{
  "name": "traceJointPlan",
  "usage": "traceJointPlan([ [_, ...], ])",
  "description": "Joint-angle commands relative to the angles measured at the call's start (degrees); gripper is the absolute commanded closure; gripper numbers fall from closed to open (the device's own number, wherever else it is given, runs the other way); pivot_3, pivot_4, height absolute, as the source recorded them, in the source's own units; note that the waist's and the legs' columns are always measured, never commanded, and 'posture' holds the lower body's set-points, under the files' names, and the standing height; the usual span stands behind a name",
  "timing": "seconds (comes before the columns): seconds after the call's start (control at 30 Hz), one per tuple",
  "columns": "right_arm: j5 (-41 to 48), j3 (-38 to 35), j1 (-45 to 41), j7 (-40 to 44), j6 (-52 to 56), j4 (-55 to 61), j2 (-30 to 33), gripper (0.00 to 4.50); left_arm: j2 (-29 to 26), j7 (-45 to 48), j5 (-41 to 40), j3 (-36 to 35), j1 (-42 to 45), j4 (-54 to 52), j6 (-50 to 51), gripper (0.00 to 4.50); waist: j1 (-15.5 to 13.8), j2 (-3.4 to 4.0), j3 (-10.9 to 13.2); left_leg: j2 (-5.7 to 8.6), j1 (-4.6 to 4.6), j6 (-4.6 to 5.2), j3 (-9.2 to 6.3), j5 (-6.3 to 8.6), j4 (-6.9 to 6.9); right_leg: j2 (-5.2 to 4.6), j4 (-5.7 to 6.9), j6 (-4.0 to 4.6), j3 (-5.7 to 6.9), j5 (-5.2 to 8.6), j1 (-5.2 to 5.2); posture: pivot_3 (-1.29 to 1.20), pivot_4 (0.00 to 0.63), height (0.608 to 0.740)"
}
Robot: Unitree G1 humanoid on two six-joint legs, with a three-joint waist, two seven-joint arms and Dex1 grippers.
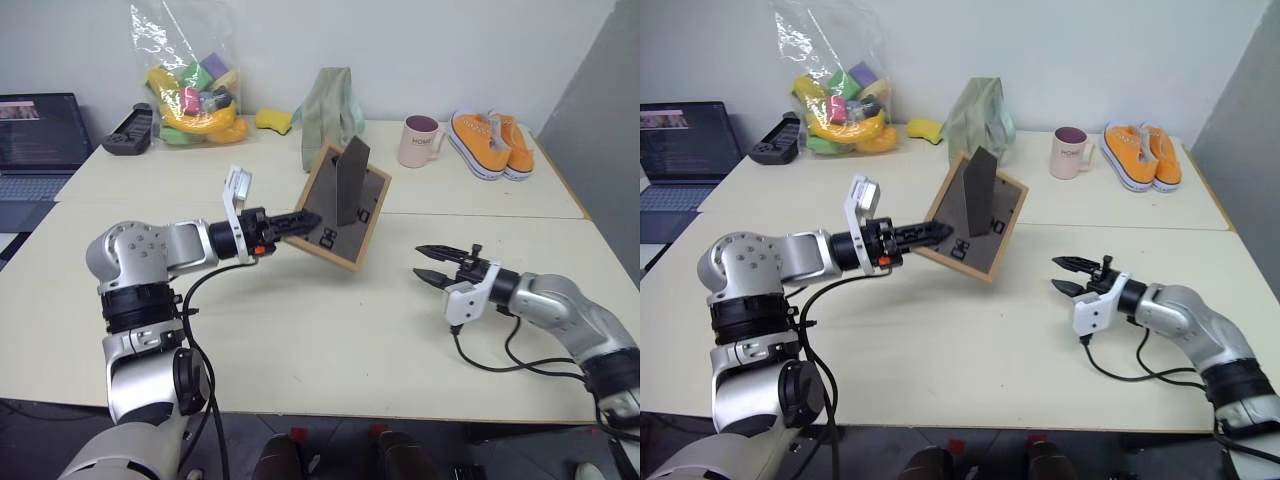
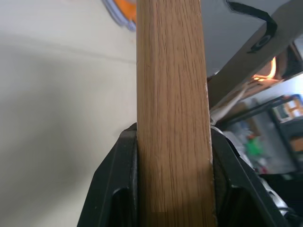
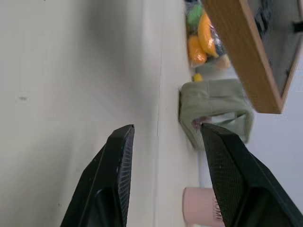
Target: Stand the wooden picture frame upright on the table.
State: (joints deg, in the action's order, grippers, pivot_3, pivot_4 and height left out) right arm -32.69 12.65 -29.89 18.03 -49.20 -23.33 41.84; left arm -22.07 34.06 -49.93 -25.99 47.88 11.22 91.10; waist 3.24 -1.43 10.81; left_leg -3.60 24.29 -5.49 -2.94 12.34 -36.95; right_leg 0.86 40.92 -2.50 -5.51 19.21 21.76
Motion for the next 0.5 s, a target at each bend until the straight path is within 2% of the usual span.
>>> traceJointPlan([
  [0.03,-6.8,1.5,-3.7,-10.4,-2.7,-5.1,-2.1,2.19,0.2,-8.3,-14.6,-1.5,-3.8,-3.9,1.4,3.18,0.1,0.0,0.0,-0.01,-0.02,-0.01,0.0,-0.01,0.0,-0.01,0.02,0.0,0.0,0.0,0.0,0.0,0.15,0.74],
  [0.13,-8.5,2.2,-6.1,-14.7,-2.8,-8.2,-3.2,2.19,-0.4,-15.2,-21.4,-1.8,-6.1,-4.8,1.4,3.18,0.0,0.0,0.0,-0.03,-0.08,-0.07,-0.01,-0.04,0.01,-0.01,0.07,0.01,0.01,0.0,0.0,0.0,0.15,0.74],
  [0.33,-9.2,3.3,-9.4,-18.3,-3.2,-11.3,-4.2,2.19,1.1,-25.9,-29.0,-3.9,-6.3,-3.0,1.4,3.18,0.0,0.0,0.0,0.04,-0.35,-0.09,0.0,-0.05,0.03,-0.06,0.04,0.01,0.0,0.0,-0.33,0.0,0.15,0.74],
  [0.5,-8.3,4.1,-10.8,-19.1,-3.1,-11.6,-5.4,2.19,2.2,-31.4,-34.4,-3.2,-7.6,-4.3,0.8,3.18,-0.1,0.0,0.0,0.05,-0.37,-0.1,-0.01,-0.05,0.02,-0.07,0.01,0.01,-0.01,0.0,-0.35,0.0,0.15,0.74],
])
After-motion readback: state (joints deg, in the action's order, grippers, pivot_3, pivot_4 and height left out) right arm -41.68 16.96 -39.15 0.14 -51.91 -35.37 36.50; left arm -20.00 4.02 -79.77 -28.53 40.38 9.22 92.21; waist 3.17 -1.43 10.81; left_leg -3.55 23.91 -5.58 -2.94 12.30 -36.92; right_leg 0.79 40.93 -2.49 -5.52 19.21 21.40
